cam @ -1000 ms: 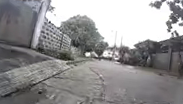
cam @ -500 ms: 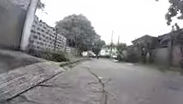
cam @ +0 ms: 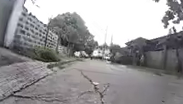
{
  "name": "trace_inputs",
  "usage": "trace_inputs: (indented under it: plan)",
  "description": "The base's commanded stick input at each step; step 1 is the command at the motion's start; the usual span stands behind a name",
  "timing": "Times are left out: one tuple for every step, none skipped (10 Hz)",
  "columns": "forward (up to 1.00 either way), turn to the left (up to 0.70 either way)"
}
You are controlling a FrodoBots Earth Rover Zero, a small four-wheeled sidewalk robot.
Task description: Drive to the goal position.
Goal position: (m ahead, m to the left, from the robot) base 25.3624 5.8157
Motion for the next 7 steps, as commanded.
trace_inputs:
  plan:
    - [1.0, -0.02]
    - [1.0, -0.17]
    - [1.0, -0.34]
    - [1.0, -0.13]
    - [1.0, 0.0]
    - [1.0, 0.0]
    - [1.0, 0.0]
